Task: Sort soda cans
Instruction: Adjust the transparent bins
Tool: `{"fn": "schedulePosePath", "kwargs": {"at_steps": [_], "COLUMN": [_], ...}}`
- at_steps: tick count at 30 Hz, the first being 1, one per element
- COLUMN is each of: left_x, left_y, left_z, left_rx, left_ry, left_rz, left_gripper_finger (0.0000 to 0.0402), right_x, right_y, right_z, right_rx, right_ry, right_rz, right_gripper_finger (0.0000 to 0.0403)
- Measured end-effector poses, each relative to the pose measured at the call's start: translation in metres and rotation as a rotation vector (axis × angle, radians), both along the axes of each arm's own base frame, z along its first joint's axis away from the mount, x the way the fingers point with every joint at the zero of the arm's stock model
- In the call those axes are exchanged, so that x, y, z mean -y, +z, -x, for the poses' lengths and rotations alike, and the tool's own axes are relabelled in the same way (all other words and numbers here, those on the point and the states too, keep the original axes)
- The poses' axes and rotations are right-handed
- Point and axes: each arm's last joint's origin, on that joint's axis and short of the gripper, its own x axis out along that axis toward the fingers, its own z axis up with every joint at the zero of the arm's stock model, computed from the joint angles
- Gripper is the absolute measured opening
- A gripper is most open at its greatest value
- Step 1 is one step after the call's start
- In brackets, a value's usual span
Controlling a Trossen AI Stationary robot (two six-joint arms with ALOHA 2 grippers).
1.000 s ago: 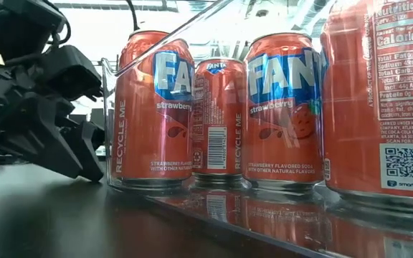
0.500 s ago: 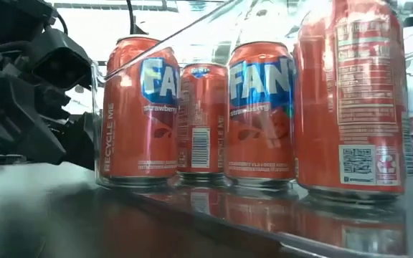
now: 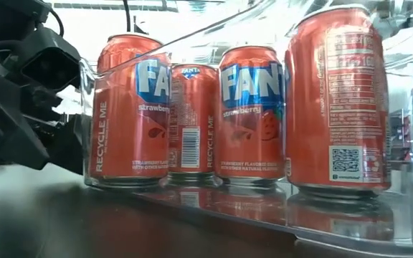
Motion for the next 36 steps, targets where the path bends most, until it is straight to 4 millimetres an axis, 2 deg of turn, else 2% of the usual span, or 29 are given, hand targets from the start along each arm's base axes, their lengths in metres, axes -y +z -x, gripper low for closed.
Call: {"fn": "schedulePosePath", "kwargs": {"at_steps": [18, 36], "left_x": [0.010, 0.011], "left_y": [-0.002, -0.001], "left_z": [0.007, 0.008], "left_rx": [-0.027, -0.018], "left_ry": [0.010, 0.052], "left_rz": [0.014, 0.024], "left_gripper_finger": [0.0225, 0.0225], "right_x": [0.018, 0.038], "right_y": [-0.002, -0.003], "right_z": [-0.009, -0.010], "right_rx": [-0.015, -0.060], "right_ry": [-0.061, -0.121], "right_rz": [0.082, 0.212], "right_gripper_finger": [0.0306, 0.0306]}}
